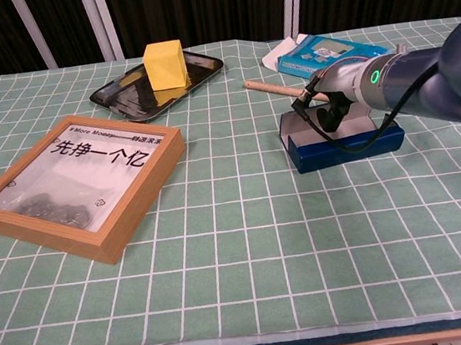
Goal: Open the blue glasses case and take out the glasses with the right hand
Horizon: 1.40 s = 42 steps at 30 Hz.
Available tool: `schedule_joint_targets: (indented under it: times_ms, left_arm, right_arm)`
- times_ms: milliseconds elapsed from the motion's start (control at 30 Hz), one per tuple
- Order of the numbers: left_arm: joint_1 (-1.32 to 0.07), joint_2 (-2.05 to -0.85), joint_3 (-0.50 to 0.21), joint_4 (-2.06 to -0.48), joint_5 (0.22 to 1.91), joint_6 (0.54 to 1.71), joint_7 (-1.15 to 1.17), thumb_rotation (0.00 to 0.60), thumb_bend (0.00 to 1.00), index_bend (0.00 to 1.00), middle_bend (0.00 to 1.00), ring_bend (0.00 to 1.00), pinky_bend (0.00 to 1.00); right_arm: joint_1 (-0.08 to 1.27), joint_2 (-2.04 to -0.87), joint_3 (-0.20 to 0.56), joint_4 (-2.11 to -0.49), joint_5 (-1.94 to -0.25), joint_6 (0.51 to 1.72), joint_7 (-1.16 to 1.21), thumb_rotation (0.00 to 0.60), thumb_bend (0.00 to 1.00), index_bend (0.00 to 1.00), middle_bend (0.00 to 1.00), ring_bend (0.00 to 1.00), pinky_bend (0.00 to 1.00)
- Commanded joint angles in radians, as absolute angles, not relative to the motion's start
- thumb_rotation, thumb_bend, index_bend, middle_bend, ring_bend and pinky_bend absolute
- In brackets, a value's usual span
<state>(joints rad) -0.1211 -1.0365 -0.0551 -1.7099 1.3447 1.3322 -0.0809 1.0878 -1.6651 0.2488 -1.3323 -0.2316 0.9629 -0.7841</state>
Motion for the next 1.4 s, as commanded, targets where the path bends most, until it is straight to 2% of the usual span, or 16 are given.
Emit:
schedule_joint_targets:
  times_ms: [33, 233, 333, 500, 600, 667, 733, 800, 867, 933, 1067, 1400]
  left_arm:
    - [-0.121, -1.037, -0.055, -1.710, 1.347, 1.334, -0.081, 0.600, 0.04, 0.00, 0.00, 0.00, 0.00]
    - [-0.119, -1.037, -0.056, -1.710, 1.347, 1.338, -0.083, 0.600, 0.04, 0.00, 0.00, 0.00, 0.00]
    - [-0.120, -1.037, -0.056, -1.708, 1.348, 1.338, -0.082, 0.600, 0.04, 0.00, 0.00, 0.00, 0.00]
    - [-0.119, -1.039, -0.054, -1.707, 1.357, 1.343, -0.079, 0.600, 0.04, 0.00, 0.00, 0.00, 0.00]
    - [-0.117, -1.040, -0.054, -1.706, 1.361, 1.348, -0.077, 0.600, 0.04, 0.00, 0.00, 0.00, 0.00]
    - [-0.116, -1.041, -0.053, -1.706, 1.363, 1.352, -0.076, 0.600, 0.04, 0.00, 0.00, 0.00, 0.00]
    - [-0.115, -1.043, -0.052, -1.705, 1.366, 1.355, -0.073, 0.600, 0.04, 0.00, 0.00, 0.00, 0.00]
    - [-0.114, -1.044, -0.051, -1.705, 1.370, 1.358, -0.070, 0.600, 0.04, 0.00, 0.00, 0.00, 0.00]
    - [-0.113, -1.044, -0.050, -1.705, 1.372, 1.361, -0.068, 0.600, 0.04, 0.00, 0.00, 0.00, 0.00]
    - [-0.112, -1.044, -0.050, -1.706, 1.373, 1.364, -0.067, 0.600, 0.04, 0.00, 0.00, 0.00, 0.00]
    - [-0.110, -1.044, -0.050, -1.706, 1.372, 1.366, -0.067, 0.600, 0.04, 0.00, 0.00, 0.00, 0.00]
    - [-0.113, -1.045, -0.053, -1.703, 1.364, 1.358, -0.069, 0.600, 0.04, 0.00, 0.00, 0.00, 0.00]
  right_arm:
    - [1.110, -1.683, 0.275, -1.281, -0.244, 0.956, -0.786, 0.600, 0.76, 0.22, 0.00, 0.00, 0.23]
    - [1.116, -1.664, 0.316, -1.302, -0.283, 0.977, -0.761, 0.600, 0.68, 0.20, 0.00, 0.00, 0.23]
    - [1.096, -1.621, 0.321, -1.387, -0.308, 1.004, -0.747, 0.600, 0.60, 0.17, 0.00, 0.00, 0.23]
    - [1.047, -1.523, 0.320, -1.581, -0.320, 1.063, -0.730, 0.600, 0.55, 0.15, 0.02, 0.03, 0.23]
    - [1.008, -1.454, 0.300, -1.706, -0.347, 1.101, -0.721, 0.600, 0.53, 0.15, 0.16, 0.19, 0.34]
    - [0.982, -1.419, 0.287, -1.769, -0.370, 1.121, -0.705, 0.600, 0.52, 0.15, 0.31, 0.37, 0.50]
    - [0.955, -1.390, 0.269, -1.824, -0.398, 1.136, -0.687, 0.600, 0.52, 0.15, 0.54, 0.63, 0.72]
    - [0.934, -1.375, 0.252, -1.849, -0.425, 1.138, -0.667, 0.600, 0.52, 0.15, 0.72, 0.82, 0.88]
    - [0.919, -1.369, 0.239, -1.861, -0.429, 1.132, -0.648, 0.600, 0.52, 0.15, 0.83, 0.93, 0.97]
    - [0.913, -1.367, 0.222, -1.862, -0.417, 1.122, -0.649, 0.600, 0.53, 0.15, 0.88, 0.97, 1.00]
    - [0.915, -1.379, 0.191, -1.846, -0.369, 1.104, -0.669, 0.600, 0.54, 0.15, 0.92, 1.00, 1.00]
    - [0.934, -1.433, 0.168, -1.809, -0.322, 1.089, -0.688, 0.600, 0.55, 0.16, 0.92, 1.00, 1.00]
